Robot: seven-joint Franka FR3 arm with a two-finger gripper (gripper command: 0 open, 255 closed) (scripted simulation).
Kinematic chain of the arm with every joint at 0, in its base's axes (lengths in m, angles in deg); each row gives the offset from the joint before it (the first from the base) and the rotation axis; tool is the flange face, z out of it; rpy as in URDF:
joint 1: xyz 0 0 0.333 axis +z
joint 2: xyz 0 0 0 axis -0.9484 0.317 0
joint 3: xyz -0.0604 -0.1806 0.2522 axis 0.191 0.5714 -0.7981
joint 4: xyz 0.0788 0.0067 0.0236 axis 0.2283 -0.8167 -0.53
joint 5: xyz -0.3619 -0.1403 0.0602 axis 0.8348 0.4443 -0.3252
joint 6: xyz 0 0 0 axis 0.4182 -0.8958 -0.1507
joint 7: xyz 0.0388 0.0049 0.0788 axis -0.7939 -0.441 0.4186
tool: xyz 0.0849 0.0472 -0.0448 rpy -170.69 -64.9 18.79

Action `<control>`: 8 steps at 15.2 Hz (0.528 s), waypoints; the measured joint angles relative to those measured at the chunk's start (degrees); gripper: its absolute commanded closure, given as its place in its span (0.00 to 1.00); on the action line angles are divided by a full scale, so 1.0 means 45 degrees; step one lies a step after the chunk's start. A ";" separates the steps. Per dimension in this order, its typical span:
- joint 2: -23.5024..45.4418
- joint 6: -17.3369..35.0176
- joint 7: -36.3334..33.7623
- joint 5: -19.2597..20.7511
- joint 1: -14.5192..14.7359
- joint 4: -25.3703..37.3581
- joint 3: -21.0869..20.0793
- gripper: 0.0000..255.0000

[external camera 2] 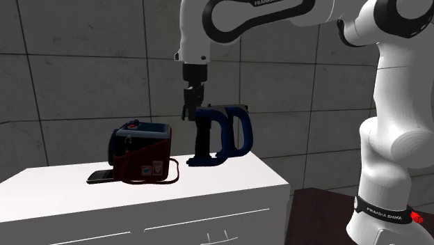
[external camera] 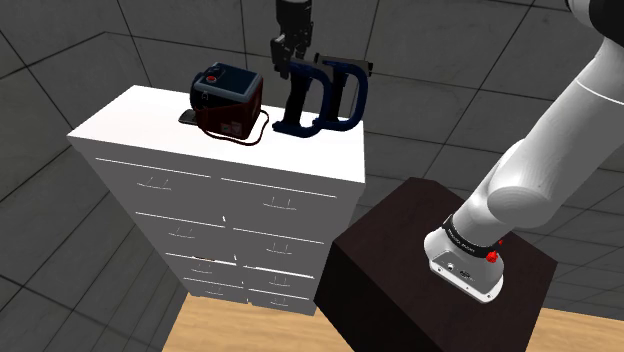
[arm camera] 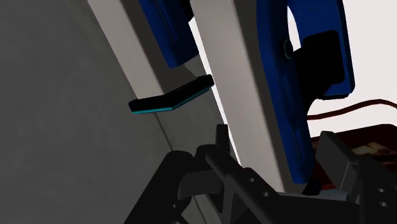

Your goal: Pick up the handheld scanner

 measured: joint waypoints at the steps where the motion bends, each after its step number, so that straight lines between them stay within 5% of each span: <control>1: 0.0016 -0.0181 0.0014 -0.0002 0.0005 0.0194 -0.0005 1.00; 8: 0.0106 -0.1405 0.0137 -0.0011 0.0026 0.1507 -0.0025 1.00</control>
